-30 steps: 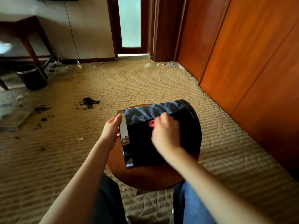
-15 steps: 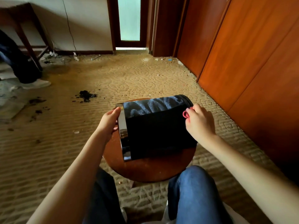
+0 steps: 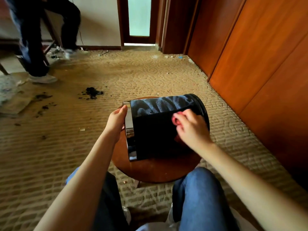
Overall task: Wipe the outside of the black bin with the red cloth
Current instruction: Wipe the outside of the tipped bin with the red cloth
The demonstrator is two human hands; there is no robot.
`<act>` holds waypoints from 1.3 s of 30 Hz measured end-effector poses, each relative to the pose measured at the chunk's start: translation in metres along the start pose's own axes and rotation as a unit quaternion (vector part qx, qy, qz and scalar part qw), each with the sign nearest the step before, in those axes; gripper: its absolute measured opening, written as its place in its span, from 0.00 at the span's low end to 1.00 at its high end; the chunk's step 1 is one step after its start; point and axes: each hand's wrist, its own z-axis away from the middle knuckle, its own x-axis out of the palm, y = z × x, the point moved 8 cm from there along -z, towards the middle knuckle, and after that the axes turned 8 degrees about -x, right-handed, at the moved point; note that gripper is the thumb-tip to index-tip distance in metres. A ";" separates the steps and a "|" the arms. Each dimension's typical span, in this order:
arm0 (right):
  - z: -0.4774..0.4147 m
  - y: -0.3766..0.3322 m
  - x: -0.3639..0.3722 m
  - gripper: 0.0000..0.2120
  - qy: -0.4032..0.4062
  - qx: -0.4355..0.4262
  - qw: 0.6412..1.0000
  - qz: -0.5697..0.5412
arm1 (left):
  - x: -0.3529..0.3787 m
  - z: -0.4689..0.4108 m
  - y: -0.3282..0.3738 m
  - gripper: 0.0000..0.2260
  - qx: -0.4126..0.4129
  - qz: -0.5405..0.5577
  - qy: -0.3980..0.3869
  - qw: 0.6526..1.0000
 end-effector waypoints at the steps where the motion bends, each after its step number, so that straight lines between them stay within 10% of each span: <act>1: 0.009 0.032 -0.009 0.14 -0.009 0.055 0.998 0.017 | 0.001 0.001 0.002 0.12 0.006 0.006 0.003 1.000; 5: 0.016 0.046 -0.005 0.11 -0.015 0.169 0.985 0.036 | 0.003 0.005 0.002 0.13 0.010 0.044 0.008 0.999; 15: -0.041 -0.111 0.029 0.10 -0.026 -0.066 0.996 -0.058 | -0.002 0.000 0.007 0.13 0.015 0.045 0.013 0.999; 24: -0.004 0.042 -0.001 0.11 -0.083 0.200 0.972 0.093 | 0.002 0.000 0.006 0.14 0.033 0.019 0.000 0.999; 32: -0.042 -0.138 0.029 0.07 -0.004 -0.020 0.998 -0.051 | -0.002 0.011 0.008 0.15 0.056 -0.006 0.019 0.998; 35: -0.024 -0.087 0.021 0.15 -0.015 -0.056 0.998 -0.032 | -0.006 0.010 0.003 0.16 0.045 -0.022 0.022 0.999; 39: 0.004 0.037 -0.006 0.13 -0.028 0.112 0.992 0.043 | -0.005 0.015 0.007 0.20 0.042 -0.034 0.032 0.998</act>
